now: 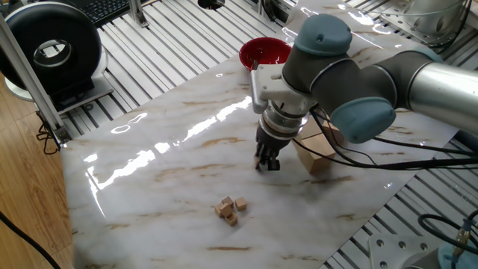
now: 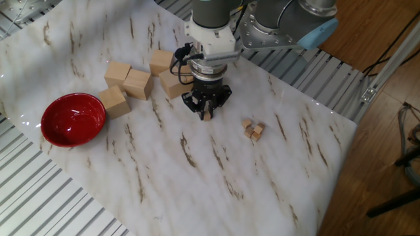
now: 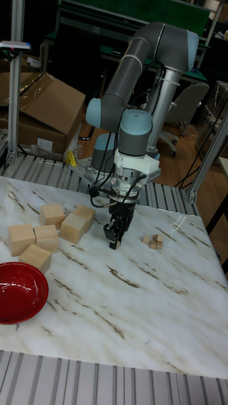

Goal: Stack the blocks into a pyramid shape

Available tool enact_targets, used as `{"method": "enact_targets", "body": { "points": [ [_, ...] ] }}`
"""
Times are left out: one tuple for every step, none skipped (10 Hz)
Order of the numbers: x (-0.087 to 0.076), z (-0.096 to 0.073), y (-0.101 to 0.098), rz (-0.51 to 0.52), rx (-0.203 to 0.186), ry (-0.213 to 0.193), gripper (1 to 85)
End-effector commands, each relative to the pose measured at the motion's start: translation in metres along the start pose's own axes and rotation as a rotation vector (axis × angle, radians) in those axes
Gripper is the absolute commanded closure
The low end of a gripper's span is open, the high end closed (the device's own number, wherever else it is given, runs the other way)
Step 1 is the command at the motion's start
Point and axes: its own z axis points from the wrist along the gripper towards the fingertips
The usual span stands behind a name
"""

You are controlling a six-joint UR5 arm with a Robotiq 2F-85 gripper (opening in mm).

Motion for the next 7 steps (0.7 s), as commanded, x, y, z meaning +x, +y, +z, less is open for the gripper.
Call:
{"method": "enact_targets", "body": {
  "points": [
    [0.001,-0.001,-0.004,0.012,0.007,0.003,84.7],
    [0.000,-0.001,-0.007,-0.004,0.004,0.000,84.7],
    [0.000,-0.002,-0.013,-0.012,-0.007,0.000,84.7],
    [-0.001,-0.003,-0.019,-0.024,-0.013,0.002,84.7],
    [-0.003,-0.005,-0.023,-0.032,-0.020,0.003,84.7],
    [-0.002,-0.009,-0.026,-0.054,-0.019,0.012,84.7],
    [-0.002,-0.014,-0.029,-0.098,-0.023,0.024,84.7]
  ]
}}
